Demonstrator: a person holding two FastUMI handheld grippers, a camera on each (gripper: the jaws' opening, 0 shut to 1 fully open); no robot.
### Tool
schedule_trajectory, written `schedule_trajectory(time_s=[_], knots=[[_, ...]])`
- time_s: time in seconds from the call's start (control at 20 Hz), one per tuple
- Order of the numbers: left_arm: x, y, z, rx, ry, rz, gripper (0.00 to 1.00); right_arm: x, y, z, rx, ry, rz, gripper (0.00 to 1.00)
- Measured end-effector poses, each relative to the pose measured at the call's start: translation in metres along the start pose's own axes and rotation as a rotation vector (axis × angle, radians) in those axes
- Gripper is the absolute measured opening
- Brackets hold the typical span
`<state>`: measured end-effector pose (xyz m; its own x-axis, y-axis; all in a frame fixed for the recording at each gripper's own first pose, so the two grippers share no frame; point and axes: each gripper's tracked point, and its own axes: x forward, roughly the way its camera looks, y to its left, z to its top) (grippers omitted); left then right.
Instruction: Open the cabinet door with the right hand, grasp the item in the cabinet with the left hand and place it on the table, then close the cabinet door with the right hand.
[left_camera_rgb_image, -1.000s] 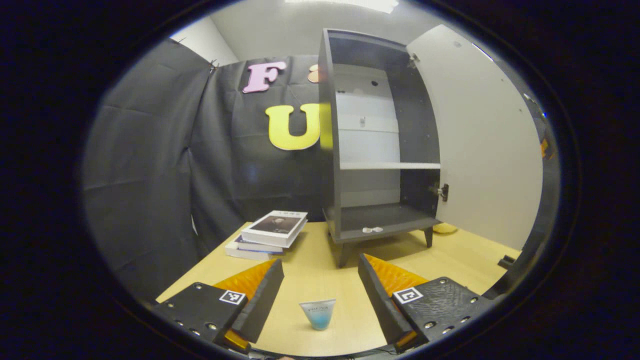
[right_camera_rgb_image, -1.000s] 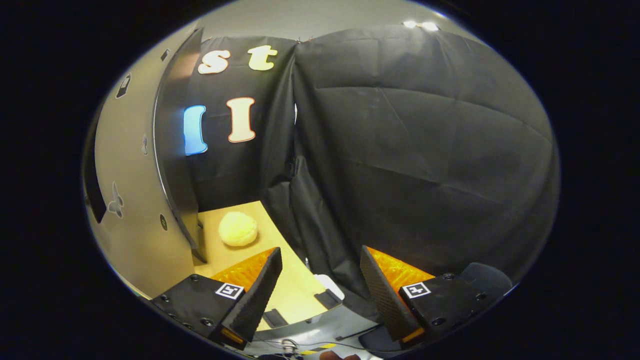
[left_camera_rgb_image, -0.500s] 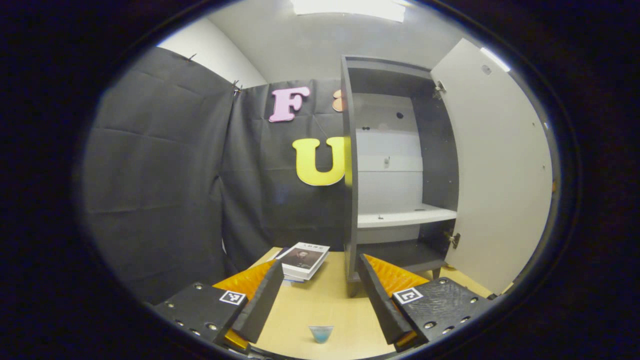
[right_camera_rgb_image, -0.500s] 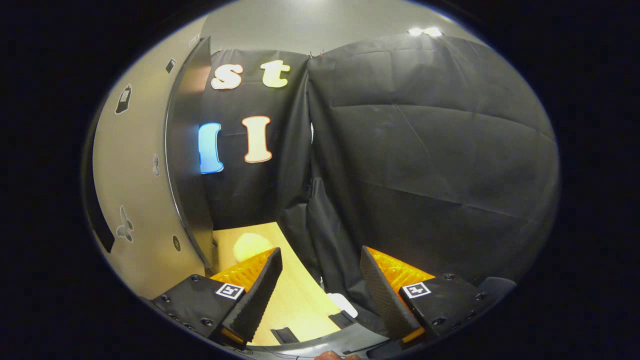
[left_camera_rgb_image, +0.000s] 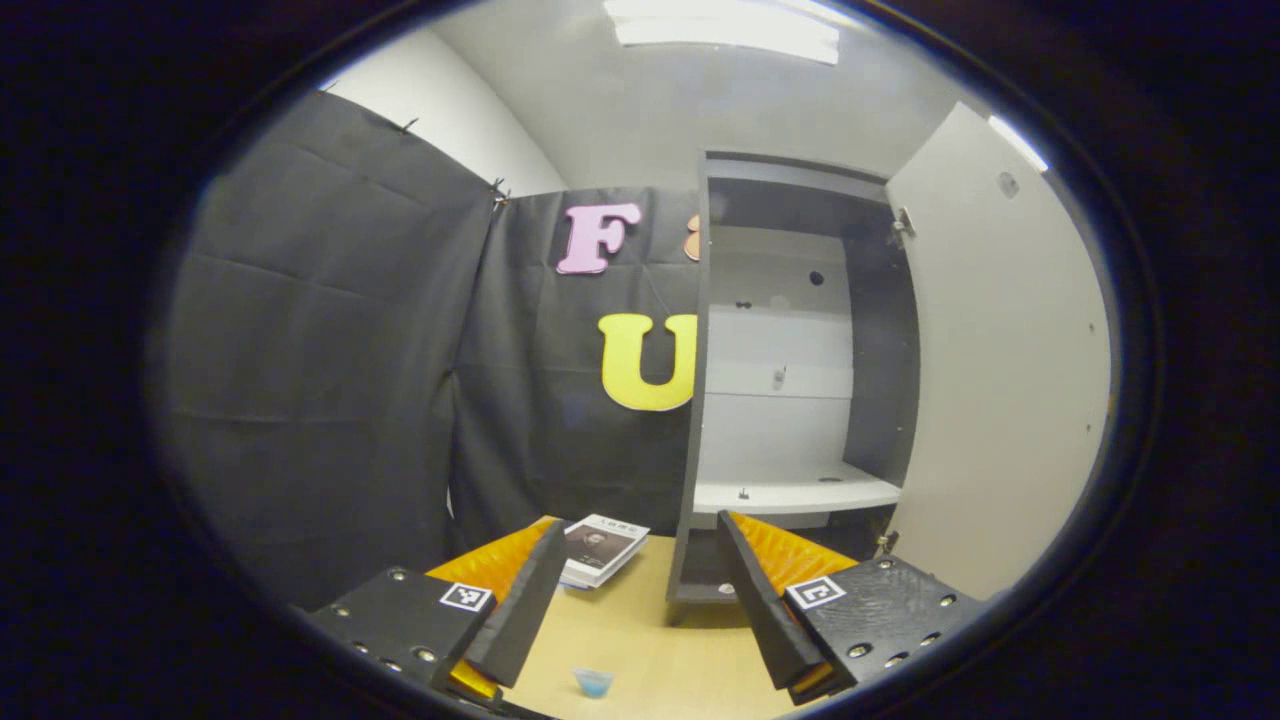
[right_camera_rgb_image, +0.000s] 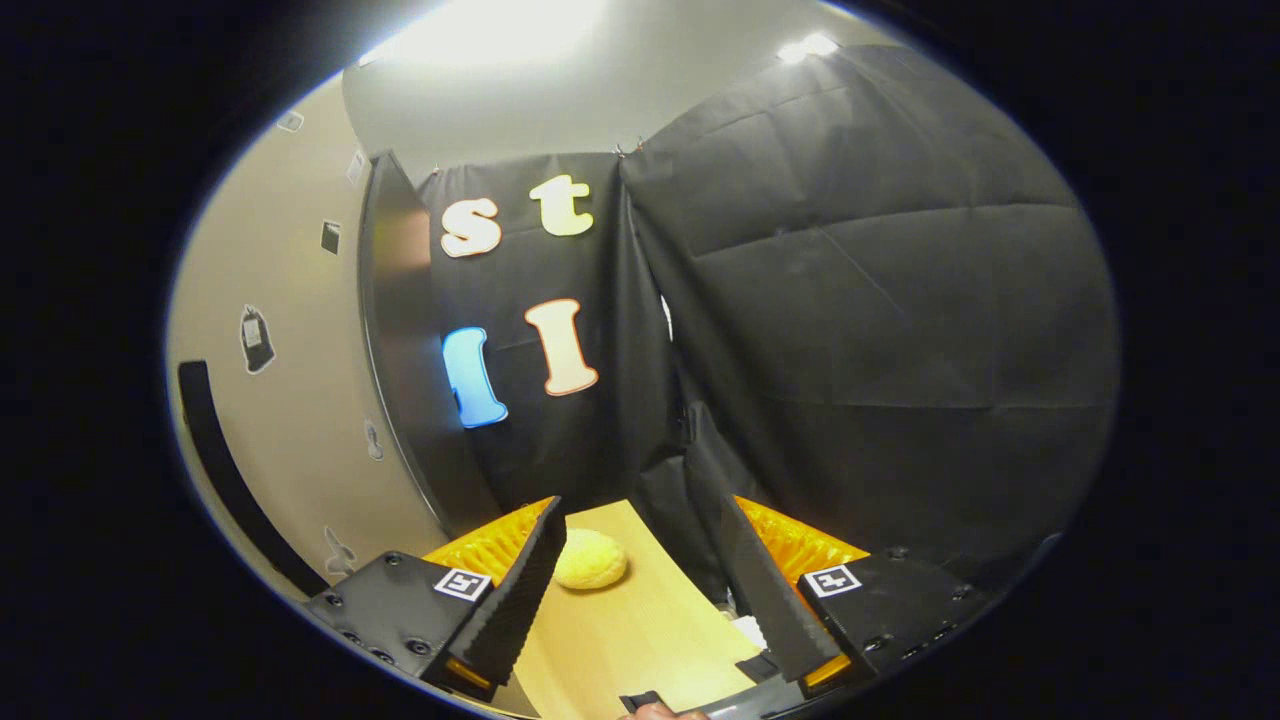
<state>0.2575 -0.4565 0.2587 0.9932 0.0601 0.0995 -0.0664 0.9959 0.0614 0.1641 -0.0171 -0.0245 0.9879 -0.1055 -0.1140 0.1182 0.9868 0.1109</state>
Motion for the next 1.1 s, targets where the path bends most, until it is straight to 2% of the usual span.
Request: schedule_trajectory(time_s=[0.1,0.2,0.4,0.55,0.7,0.75,0.8,0.85,1.0,1.05,1.1], knots=[[-0.003,0.008,0.010,0.013,0.031,0.079,0.91,0.000,0.006,0.005,-0.039,-0.004,0.041,0.92],[-0.010,0.013,0.028,0.016,0.034,0.137,0.92,-0.002,0.018,0.009,-0.068,-0.001,0.098,0.92],[-0.015,0.007,0.050,-0.051,0.043,0.125,0.91,-0.015,0.048,0.016,-0.104,-0.002,0.219,0.93],[-0.015,0.017,0.065,-0.010,0.035,0.133,0.91,-0.023,0.071,0.017,-0.077,0.012,0.290,0.93],[-0.006,0.013,0.063,-0.001,0.047,0.088,0.91,-0.033,0.093,0.024,-0.042,0.015,0.349,0.92],[-0.005,0.015,0.063,-0.013,0.049,0.086,0.91,-0.037,0.100,0.026,-0.046,0.011,0.367,0.98],[-0.002,0.015,0.060,-0.030,0.054,0.072,0.91,-0.041,0.108,0.029,-0.049,0.003,0.391,0.98],[0.002,0.014,0.056,-0.044,0.064,0.054,0.91,-0.046,0.119,0.031,-0.043,-0.004,0.432,0.92],[0.014,0.022,0.045,-0.057,0.095,0.014,0.91,-0.045,0.120,0.034,-0.044,0.001,0.419,0.90],[0.019,0.028,0.041,-0.057,0.104,0.010,0.92,-0.047,0.119,0.034,-0.049,0.004,0.404,0.97],[0.024,0.036,0.039,-0.058,0.111,0.009,0.91,-0.048,0.119,0.034,-0.060,0.005,0.388,0.89]])
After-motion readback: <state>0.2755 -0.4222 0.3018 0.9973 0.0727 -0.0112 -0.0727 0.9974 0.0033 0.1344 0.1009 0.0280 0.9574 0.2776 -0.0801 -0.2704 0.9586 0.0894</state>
